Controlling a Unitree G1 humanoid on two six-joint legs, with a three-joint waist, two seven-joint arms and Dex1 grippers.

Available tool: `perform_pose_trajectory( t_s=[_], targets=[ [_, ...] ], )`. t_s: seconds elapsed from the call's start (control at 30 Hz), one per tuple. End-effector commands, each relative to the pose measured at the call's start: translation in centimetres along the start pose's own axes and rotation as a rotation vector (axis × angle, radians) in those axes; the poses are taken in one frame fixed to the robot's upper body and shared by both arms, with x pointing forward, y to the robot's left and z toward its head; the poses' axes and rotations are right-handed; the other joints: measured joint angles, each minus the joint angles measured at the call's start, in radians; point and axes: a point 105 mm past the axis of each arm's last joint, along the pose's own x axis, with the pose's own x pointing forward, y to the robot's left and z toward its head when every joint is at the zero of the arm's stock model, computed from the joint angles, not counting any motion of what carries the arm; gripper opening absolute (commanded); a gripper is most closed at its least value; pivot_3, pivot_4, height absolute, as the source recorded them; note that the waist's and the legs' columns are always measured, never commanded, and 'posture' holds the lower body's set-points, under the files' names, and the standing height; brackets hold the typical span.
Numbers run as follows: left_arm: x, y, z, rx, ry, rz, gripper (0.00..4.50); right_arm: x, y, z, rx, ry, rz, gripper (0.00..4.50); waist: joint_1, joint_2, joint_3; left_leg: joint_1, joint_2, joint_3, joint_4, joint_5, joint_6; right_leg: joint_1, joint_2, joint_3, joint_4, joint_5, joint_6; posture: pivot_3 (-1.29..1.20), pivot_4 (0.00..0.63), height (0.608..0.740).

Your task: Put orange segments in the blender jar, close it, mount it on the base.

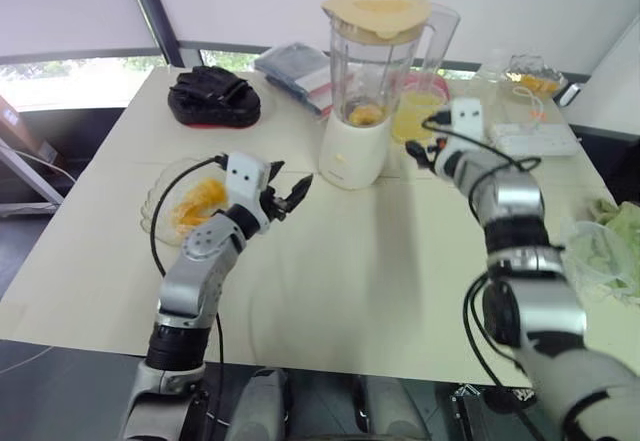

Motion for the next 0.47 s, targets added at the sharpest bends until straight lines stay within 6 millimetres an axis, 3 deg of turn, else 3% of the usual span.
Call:
perform_pose_trajectory(
  t_s=[0.03, 0.13, 0.2, 0.3, 0.37, 0.47],
  targets=[
    [-0.2, -0.2, 2.5, 0.01, -0.071, -0.026, 3.29, -5.5, 1.4, 4.9, -0.08, -0.199, 0.118, 3.62, -0.002, 0.001, 0.0, 0.0, 0.0, -0.001, 0.0, 0.0, 0.0, 0.0, 0.0, 0.0, 0.0, 0.0, 0.0, 0.0, 0.15, 0.74],
    [-0.4, -0.2, 2.9, 0.006, -0.076, -0.03, 3.29, -9.6, 2.2, 5.4, -0.131, -0.25, 0.202, 3.62, -0.007, 0.001, 0.001, 0.0, 0.0, 0.0, 0.001, 0.0, 0.0, 0.0, -0.001, 0.001, 0.0, 0.0, 0.0, 0.0, 0.15, 0.74],
    [-0.5, -0.2, 3.4, 0.004, -0.083, -0.032, 3.29, -14.0, 2.2, 5.7, -0.157, -0.314, 0.279, 3.62, -0.006, 0.0, 0.0, 0.003, -0.001, 0.0, 0.001, 0.0, 0.0, 0.002, 0.001, 0.001, -0.001, 0.0, 0.0, 0.0, 0.15, 0.74],
    [-0.9, -0.1, 4.1, -0.003, -0.089, -0.033, 3.29, -18.5, 2.8, 5.7, -0.195, -0.351, 0.363, 3.62, -0.001, -0.002, 0.0, 0.003, 0.0, -0.001, 0.002, 0.0, 0.0, 0.005, 0.004, -0.002, -0.001, 0.0, 0.0, 0.0, 0.15, 0.74],
    [-1.1, 0.0, 4.4, -0.001, -0.089, -0.036, 3.29, -20.9, 3.0, 5.6, -0.18, -0.356, 0.423, 3.62, -0.006, -0.002, 0.001, 0.003, 0.0, -0.001, 0.002, 0.0, 0.0, 0.005, 0.004, -0.001, -0.001, 0.0, 0.0, 0.0, 0.15, 0.74],
    [-1.4, -0.6, 4.5, -0.008, -0.08, -0.095, 3.29, -22.5, 2.7, 5.0, -0.163, -0.331, 0.448, 3.62, -0.007, -0.002, 0.001, 0.004, 0.0, -0.001, 0.004, 0.0, 0.0, 0.005, 0.004, 0.001, -0.001, 0.0, 0.0, 0.0, 0.15, 0.74]
  ],
)
